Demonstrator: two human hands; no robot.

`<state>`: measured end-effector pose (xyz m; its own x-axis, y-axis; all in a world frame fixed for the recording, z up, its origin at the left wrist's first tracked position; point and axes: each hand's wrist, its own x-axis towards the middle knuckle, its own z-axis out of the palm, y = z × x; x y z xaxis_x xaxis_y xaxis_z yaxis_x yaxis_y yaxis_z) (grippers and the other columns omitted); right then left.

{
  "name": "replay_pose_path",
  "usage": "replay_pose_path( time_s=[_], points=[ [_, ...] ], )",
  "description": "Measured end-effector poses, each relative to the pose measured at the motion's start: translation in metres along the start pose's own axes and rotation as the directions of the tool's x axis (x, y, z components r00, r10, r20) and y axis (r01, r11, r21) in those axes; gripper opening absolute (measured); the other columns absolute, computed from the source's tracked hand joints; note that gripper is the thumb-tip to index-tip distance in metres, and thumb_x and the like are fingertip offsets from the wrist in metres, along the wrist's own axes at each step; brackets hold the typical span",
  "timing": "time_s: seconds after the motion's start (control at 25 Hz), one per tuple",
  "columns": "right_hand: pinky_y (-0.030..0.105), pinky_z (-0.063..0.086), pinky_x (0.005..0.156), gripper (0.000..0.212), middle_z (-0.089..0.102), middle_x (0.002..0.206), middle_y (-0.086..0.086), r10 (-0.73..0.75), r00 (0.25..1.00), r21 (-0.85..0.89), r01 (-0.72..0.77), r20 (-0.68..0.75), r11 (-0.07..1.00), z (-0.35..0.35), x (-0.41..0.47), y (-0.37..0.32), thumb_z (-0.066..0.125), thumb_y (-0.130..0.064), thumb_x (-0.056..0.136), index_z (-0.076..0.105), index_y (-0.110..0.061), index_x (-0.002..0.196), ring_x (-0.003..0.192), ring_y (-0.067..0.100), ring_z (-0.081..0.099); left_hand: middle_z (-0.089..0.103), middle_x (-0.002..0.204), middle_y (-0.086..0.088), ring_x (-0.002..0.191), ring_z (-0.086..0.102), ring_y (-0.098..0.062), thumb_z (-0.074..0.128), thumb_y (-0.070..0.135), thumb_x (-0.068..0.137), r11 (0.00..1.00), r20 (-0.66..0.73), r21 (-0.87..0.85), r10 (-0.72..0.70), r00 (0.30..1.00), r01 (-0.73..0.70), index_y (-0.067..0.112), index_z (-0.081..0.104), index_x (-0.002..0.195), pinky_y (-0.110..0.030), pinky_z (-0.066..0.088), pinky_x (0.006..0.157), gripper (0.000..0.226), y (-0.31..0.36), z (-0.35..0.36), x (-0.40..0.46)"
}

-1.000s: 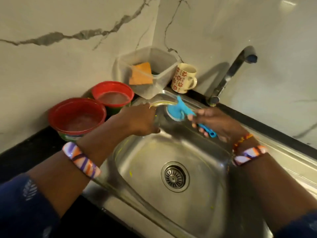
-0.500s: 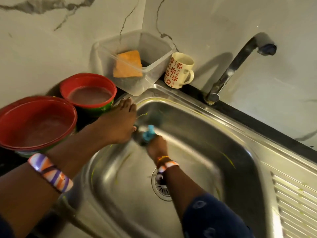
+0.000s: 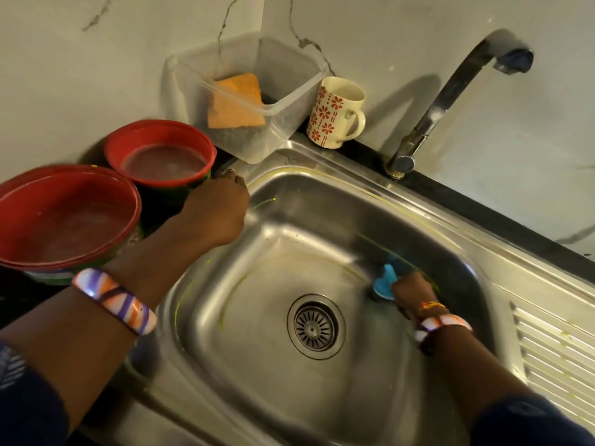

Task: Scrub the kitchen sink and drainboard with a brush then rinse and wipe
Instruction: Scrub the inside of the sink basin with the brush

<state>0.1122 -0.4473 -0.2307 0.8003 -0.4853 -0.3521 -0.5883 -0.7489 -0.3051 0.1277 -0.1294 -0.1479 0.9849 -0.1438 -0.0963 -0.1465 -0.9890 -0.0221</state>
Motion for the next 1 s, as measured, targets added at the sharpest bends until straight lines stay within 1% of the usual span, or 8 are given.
replay_pose_path(
  time_s=[0.16,0.36,0.48,0.56,0.64,0.72,0.84,1.0],
  points=[
    [0.04,0.049,0.087,0.037,0.062,0.116,0.025,-0.292,0.956,0.201,0.279,0.039,0.939,0.067,-0.016,-0.11,0.053,-0.024,0.092,0.058,0.0,0.119,0.106,0.04,0.06,0.04,0.133,-0.014,0.117,0.049,-0.025,0.045,0.009,0.09,0.988,-0.053,0.154,0.029,0.998,-0.021,0.001,0.039,0.127,-0.03,0.044,0.087,0.039,0.001,0.003,0.001],
    [0.035,0.043,0.089,0.033,0.061,0.119,0.022,-0.521,0.844,0.058,0.518,0.126,0.854,0.077,-0.032,-0.147,0.048,-0.018,0.093,0.06,0.0,0.118,0.114,0.037,0.055,0.039,0.137,-0.011,0.117,0.05,-0.023,0.046,0.012,0.09,0.981,-0.056,0.193,0.031,0.998,-0.02,0.004,0.038,0.129,-0.028,0.042,0.083,0.041,0.002,0.0,0.001],
    [0.036,0.046,0.09,0.038,0.064,0.117,0.017,-0.347,0.927,-0.09,0.361,0.142,0.928,0.039,0.01,-0.05,0.057,-0.03,0.088,0.062,-0.005,0.116,0.11,0.034,0.059,0.038,0.139,-0.01,0.118,0.049,-0.022,0.044,0.008,0.088,0.984,-0.099,0.177,0.041,0.994,-0.023,0.004,0.039,0.128,-0.026,0.037,0.077,0.041,-0.002,0.002,0.0],
    [0.034,0.052,0.083,0.051,0.068,0.107,0.009,-0.14,0.981,-0.224,0.167,0.131,0.96,0.024,0.056,0.029,0.062,-0.057,0.076,0.066,-0.016,0.106,0.098,0.029,0.065,0.035,0.143,-0.011,0.125,0.045,-0.022,0.045,0.005,0.087,0.989,-0.091,0.147,0.043,0.995,-0.029,0.003,0.037,0.133,-0.027,0.04,0.089,0.047,-0.003,0.005,-0.001],
    [0.031,0.052,0.074,0.053,0.07,0.098,0.009,0.023,0.993,-0.222,0.002,0.112,0.975,0.029,0.105,0.083,0.06,-0.057,0.071,0.066,-0.015,0.102,0.088,0.027,0.066,0.032,0.146,-0.011,0.129,0.041,-0.021,0.046,0.004,0.086,0.991,-0.086,0.126,0.054,0.995,-0.043,0.004,0.033,0.137,-0.027,0.039,0.097,0.053,-0.005,0.007,-0.001],
    [0.027,0.05,0.067,0.043,0.069,0.088,0.009,0.005,0.998,-0.13,0.003,0.062,0.992,0.028,0.088,0.061,0.059,-0.042,0.074,0.067,-0.007,0.096,0.075,0.025,0.063,0.03,0.147,-0.01,0.13,0.04,-0.021,0.047,0.004,0.086,0.992,-0.107,0.114,0.074,0.991,-0.062,0.004,0.031,0.139,-0.027,0.038,0.099,0.055,-0.005,0.009,0.001],
    [0.024,0.039,0.051,0.028,0.059,0.083,0.014,-0.247,0.967,0.102,0.241,0.054,0.965,0.05,0.039,-0.04,0.062,-0.027,0.084,0.065,-0.004,0.101,0.055,0.02,0.049,0.028,0.148,-0.011,0.133,0.038,-0.022,0.049,0.005,0.087,0.992,-0.098,0.117,0.068,0.993,-0.056,0.003,0.027,0.141,-0.027,0.037,0.101,0.059,-0.005,0.009,0.001],
    [0.034,0.043,0.082,0.032,0.061,0.118,0.024,-0.521,0.842,0.137,0.504,0.143,0.853,0.084,-0.004,-0.148,0.049,-0.017,0.093,0.058,-0.003,0.12,0.109,0.039,0.058,0.028,0.149,-0.01,0.134,0.036,-0.022,0.051,0.008,0.089,0.996,-0.102,0.066,0.072,0.992,-0.066,0.005,0.026,0.143,-0.029,0.036,0.105,0.06,-0.009,0.011,0.001]
  ],
)
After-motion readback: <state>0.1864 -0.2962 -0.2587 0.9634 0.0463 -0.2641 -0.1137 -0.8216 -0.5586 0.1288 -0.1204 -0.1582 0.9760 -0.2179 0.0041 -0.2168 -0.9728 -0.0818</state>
